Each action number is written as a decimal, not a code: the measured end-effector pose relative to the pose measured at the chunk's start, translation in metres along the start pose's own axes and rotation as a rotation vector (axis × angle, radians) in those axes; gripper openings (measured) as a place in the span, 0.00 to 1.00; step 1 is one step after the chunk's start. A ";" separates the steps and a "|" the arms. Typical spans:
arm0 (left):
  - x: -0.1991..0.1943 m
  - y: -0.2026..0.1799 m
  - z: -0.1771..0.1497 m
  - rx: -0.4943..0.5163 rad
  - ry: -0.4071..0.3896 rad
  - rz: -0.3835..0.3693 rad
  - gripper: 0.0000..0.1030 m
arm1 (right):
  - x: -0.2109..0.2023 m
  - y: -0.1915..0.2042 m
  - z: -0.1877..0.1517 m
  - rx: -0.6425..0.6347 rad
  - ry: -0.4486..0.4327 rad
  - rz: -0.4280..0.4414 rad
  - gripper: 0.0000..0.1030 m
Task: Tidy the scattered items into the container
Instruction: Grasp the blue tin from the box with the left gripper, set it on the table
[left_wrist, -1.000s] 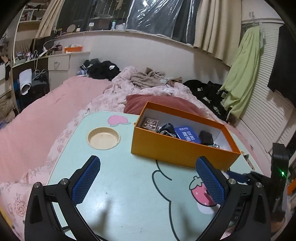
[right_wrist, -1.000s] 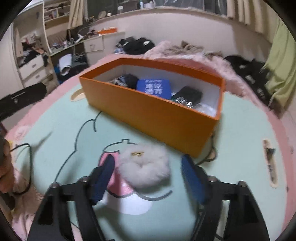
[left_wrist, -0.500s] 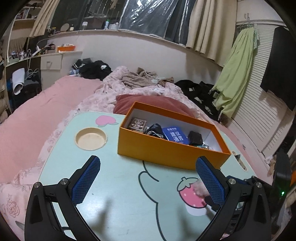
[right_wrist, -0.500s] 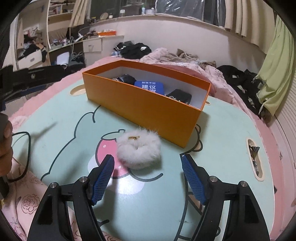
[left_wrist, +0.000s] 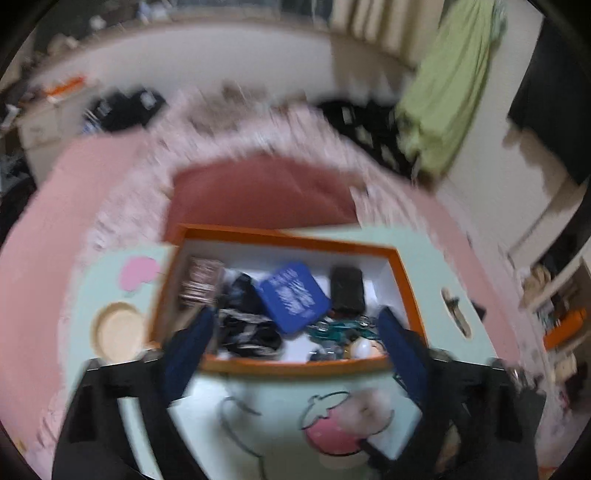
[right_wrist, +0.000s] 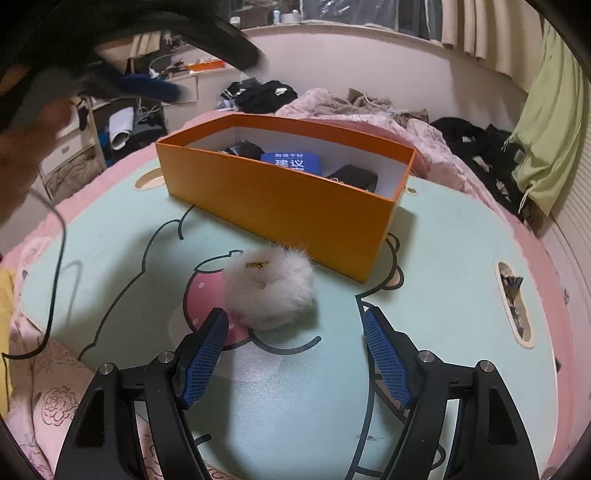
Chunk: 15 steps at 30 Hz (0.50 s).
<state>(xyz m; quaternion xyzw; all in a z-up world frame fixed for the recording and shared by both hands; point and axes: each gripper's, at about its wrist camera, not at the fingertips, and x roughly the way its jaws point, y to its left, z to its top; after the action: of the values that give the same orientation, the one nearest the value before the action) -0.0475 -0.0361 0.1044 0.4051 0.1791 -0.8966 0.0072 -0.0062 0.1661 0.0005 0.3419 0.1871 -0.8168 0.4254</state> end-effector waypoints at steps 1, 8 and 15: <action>0.021 -0.003 0.009 -0.018 0.090 -0.009 0.67 | 0.000 -0.001 0.000 0.009 0.002 0.006 0.73; 0.107 -0.006 0.028 -0.120 0.287 0.147 0.62 | 0.000 -0.006 -0.002 0.028 0.003 0.025 0.73; 0.138 -0.011 0.020 -0.118 0.349 0.202 0.70 | -0.001 -0.009 -0.003 0.042 0.005 0.043 0.73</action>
<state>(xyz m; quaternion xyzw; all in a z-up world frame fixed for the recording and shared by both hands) -0.1568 -0.0145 0.0194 0.5692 0.1883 -0.7954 0.0896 -0.0122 0.1729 -0.0007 0.3565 0.1638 -0.8104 0.4351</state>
